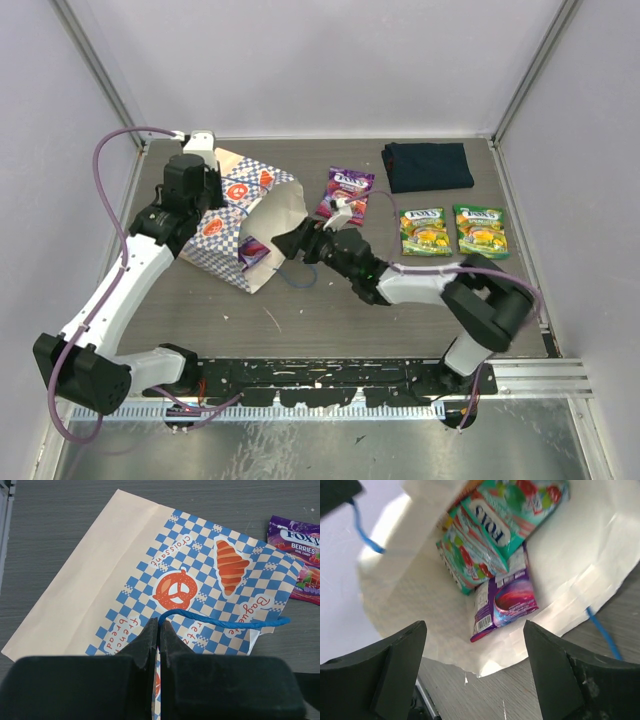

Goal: Take the snacks out of the paper bag
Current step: Take out the snack from the paper bag.

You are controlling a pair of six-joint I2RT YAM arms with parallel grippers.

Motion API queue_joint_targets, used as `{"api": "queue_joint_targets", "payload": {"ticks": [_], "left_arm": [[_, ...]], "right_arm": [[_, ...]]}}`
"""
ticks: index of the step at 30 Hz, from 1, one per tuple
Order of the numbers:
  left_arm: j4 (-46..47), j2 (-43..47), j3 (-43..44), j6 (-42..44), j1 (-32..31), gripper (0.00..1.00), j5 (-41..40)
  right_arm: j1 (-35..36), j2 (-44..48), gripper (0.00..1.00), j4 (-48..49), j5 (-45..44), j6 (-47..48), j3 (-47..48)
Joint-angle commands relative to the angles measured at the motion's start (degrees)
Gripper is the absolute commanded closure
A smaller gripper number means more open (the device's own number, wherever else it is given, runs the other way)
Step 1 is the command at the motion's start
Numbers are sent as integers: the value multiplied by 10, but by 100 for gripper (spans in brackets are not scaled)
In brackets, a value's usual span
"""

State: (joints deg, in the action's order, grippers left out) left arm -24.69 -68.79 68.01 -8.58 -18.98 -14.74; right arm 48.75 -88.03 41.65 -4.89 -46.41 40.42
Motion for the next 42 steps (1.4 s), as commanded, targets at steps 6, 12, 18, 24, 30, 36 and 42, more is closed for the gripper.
{"api": "queue_joint_targets", "payload": {"ticks": [6,12,18,24,30,36,42], "left_arm": [[14,-3,27,-14,5,100,26],[19,-5,29,-12,5,100,36],[14,11,26,-13,5,100,36],[4,4,29,-16,5,100,18],[-1,-8,39,-17,4,100,-11],[-4,-20,63,-54,1,100,-2],[-38,-56,121,-28,1,100,-29]], "right_arm": [[12,-241,25,140,78,-146,149],[14,-288,27,69,20,-182,165],[17,-267,24,-23,-10,-191,159],[11,-290,24,-41,26,-197,184],[-1,-336,29,-14,88,-226,213],[-6,-360,38,-23,137,-277,262],[-5,-339,79,-26,149,-274,266]]}}
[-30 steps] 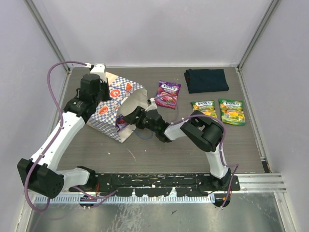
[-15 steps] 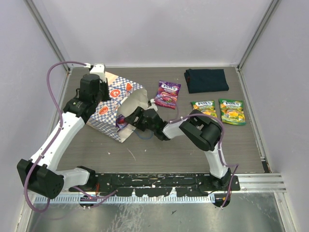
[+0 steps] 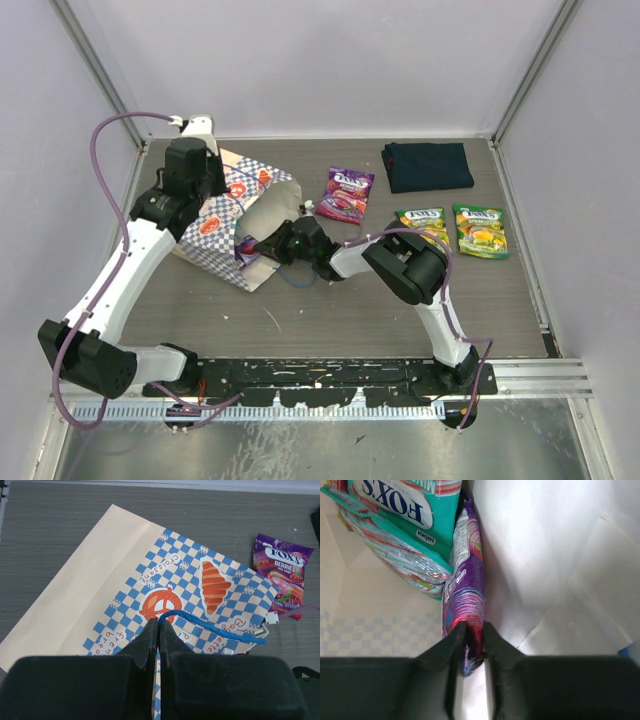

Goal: Take the snacks out of the paper bag
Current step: Take out the snack from the paper bag.

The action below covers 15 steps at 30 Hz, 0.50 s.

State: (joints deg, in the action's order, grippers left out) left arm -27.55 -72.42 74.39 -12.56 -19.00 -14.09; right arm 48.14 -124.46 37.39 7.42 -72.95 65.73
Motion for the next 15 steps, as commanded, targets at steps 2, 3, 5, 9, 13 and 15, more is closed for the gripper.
{"api": "queue_joint_targets", "payload": {"ticks": [2,3,5,9,13,15], "left_arm": [[-28,-14,58,-1,2,100,-60],[-26,-9,46,-9,2,100,-61],[-8,22,12,-25,1,100,-47],[14,58,-33,-33,2,100,-50],[19,74,-43,-47,2,100,-51],[26,81,-53,-53,2,100,-46]], "right_arm": [[-2,50,98,34,50,3,-14],[-2,73,99,38,57,12,-34],[-2,136,99,45,64,37,-90],[-17,306,99,11,59,106,-225],[-71,507,99,-51,52,133,-362],[-103,596,99,-113,49,153,-410]]}}
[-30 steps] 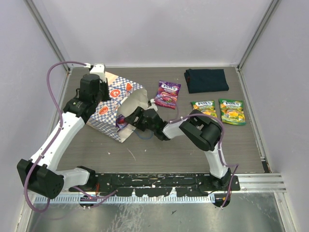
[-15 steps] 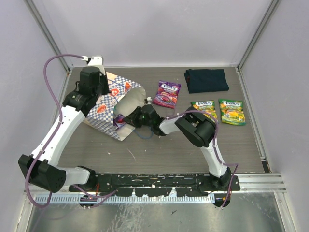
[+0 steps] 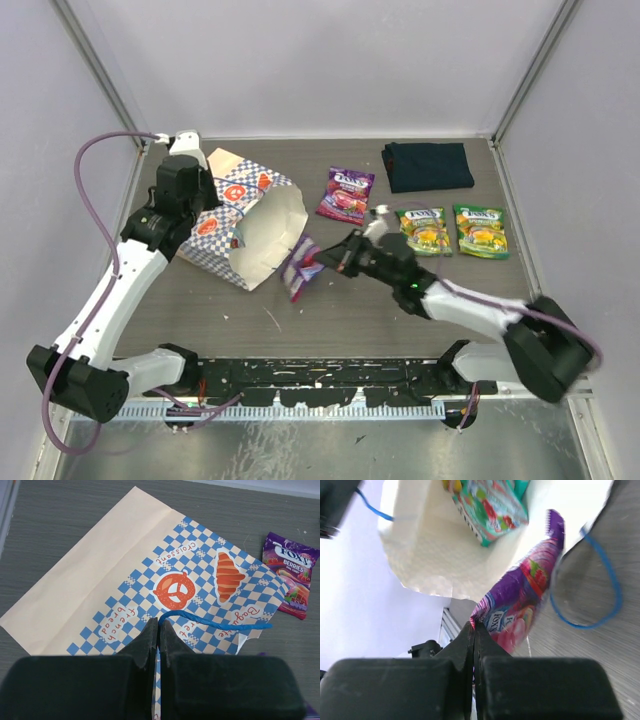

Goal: Take the snacks out of the paper bag
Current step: Take out the snack from the paper bag, then place the snack at the center of the board.

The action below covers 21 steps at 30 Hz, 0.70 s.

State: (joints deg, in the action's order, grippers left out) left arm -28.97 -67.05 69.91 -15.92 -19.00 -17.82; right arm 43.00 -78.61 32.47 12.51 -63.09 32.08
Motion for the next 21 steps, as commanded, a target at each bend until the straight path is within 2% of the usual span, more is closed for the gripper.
{"api": "queue_joint_targets", "payload": {"ticks": [1,4,7,10,16,18,21], "left_arm": [[44,30,-14,-22,2,100,-6],[56,36,-28,-25,1,100,-3],[47,33,-19,-21,2,100,-8],[24,29,0,-18,2,100,-11],[-8,49,-9,-13,2,100,-48],[-24,58,-7,-9,2,100,-75],[-33,71,-11,-20,2,100,-109]], "right_arm": [[-68,172,99,-116,1,81,-90],[-114,243,99,-207,19,148,-112],[-160,251,99,-222,64,199,-93],[-190,215,99,-232,83,238,-34],[-207,110,99,-208,126,241,84],[-207,93,99,-212,123,231,78],[-208,90,99,-153,112,185,-18]]}}
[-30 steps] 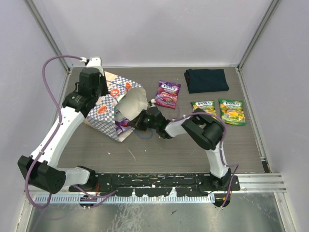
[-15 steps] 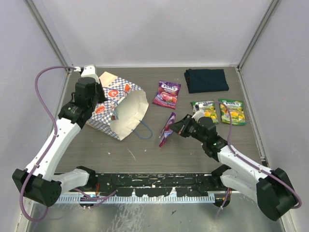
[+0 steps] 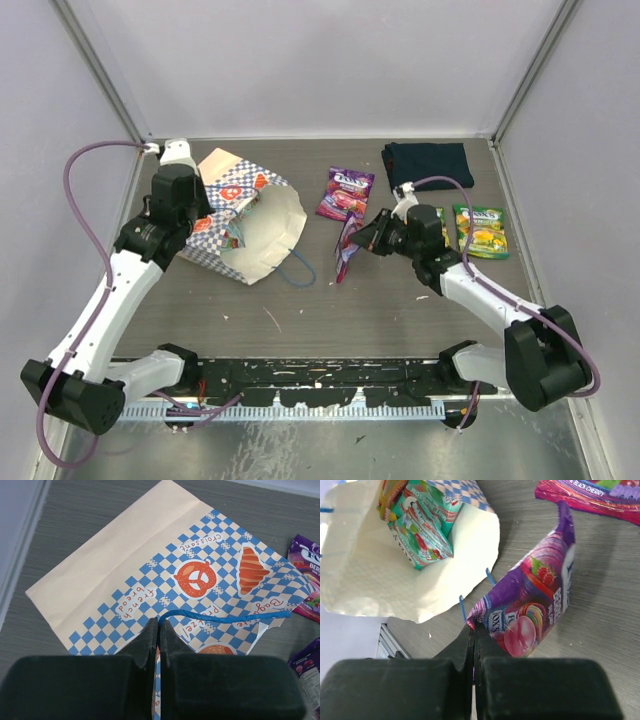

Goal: Take the snacks out of the paper bag
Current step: Place the snack at the center of the board.

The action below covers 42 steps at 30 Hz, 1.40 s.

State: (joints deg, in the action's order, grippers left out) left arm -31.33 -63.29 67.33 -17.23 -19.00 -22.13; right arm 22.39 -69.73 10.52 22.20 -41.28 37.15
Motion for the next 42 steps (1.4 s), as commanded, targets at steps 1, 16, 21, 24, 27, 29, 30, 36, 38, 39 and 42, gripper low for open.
{"api": "queue_joint_targets", "payload": {"ticks": [1,16,21,24,27,29,30,36,38,39,42], "left_arm": [[-10,37,11,-14,2,100,-69],[-16,50,-1,-29,3,100,-100],[-31,58,10,-28,2,100,-116],[-34,59,18,-26,3,100,-118],[-39,57,26,-26,3,100,-119],[-42,59,29,-27,3,100,-120],[-44,60,31,-27,3,100,-120],[-59,69,41,-26,3,100,-121],[-71,72,48,-26,2,100,-119],[-76,73,50,-27,3,100,-119],[-80,85,47,-32,3,100,-115]], "right_arm": [[-2,-5,99,88,18,-43,-105],[-2,31,99,76,-30,-23,-231],[-1,98,99,-114,-131,60,-91],[-1,97,99,-222,-130,50,18],[10,92,99,-260,-130,-29,72],[41,94,99,-326,-204,-107,105],[60,96,99,-358,-237,-135,123],[130,120,99,-473,-271,-296,181],[130,115,99,-522,-238,-350,199],[130,109,99,-543,-225,-383,206],[130,73,99,-533,-216,-454,206]]}}
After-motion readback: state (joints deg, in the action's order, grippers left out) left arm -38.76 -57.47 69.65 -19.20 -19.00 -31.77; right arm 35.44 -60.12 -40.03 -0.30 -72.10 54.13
